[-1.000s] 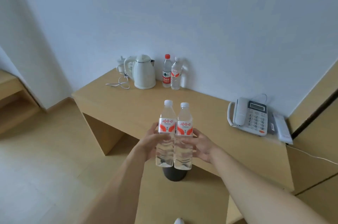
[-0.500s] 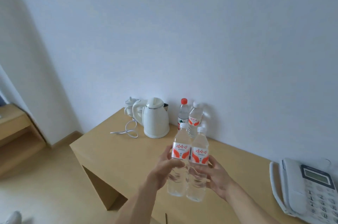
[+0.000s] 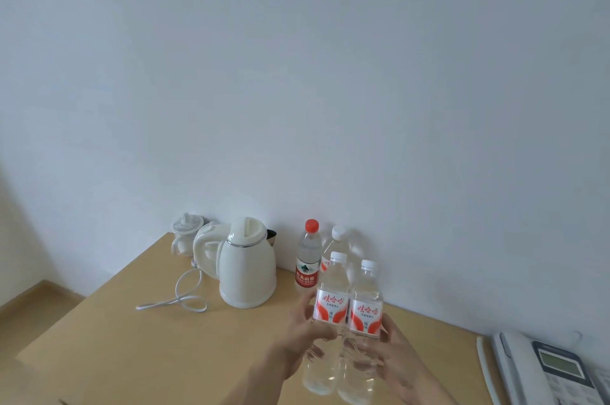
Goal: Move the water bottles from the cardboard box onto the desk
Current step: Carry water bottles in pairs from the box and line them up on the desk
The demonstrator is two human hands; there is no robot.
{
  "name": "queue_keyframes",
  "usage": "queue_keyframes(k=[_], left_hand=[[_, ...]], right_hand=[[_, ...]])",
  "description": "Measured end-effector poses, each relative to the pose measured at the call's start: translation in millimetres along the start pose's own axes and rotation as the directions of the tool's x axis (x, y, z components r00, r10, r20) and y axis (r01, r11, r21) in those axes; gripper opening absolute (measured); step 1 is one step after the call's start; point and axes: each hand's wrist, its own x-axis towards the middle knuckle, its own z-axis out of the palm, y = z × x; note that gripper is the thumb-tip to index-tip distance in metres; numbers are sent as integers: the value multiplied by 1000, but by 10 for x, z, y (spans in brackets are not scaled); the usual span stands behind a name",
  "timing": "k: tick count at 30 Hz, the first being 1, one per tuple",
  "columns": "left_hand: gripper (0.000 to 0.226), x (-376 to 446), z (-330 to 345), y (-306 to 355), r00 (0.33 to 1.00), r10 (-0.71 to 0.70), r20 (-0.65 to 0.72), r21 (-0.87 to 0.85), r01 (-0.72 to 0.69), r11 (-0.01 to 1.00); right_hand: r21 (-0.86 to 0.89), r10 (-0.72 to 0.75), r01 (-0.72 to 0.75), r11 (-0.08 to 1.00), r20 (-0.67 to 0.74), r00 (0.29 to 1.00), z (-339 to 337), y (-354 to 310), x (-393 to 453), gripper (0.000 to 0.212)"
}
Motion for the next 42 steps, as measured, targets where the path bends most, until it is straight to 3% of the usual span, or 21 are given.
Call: queue_keyframes(k=[5, 19, 31, 37, 42], left_hand=[[78, 238, -199, 73, 999, -11, 37, -3, 11, 1000], [94, 575, -437, 61, 995, -81, 56, -34, 83, 996], [87, 743, -73, 51, 995, -76, 67, 8, 76, 997], [83, 794, 117, 52, 995, -54, 88, 64, 49, 997], [86, 864, 186, 29, 997, 3, 79, 187, -18, 982]], right_hand=[[89, -5, 7, 996, -13, 1000, 41, -21, 335, 94], [-123, -47, 42, 992, -45, 998, 156, -69, 664, 115], [-102, -36, 28, 994, -77, 996, -351, 11, 655, 105], [-294, -170, 137, 946, -91, 981, -510, -52, 573, 95], [-350, -212, 157, 923, -126, 969, -591, 16, 553, 84]])
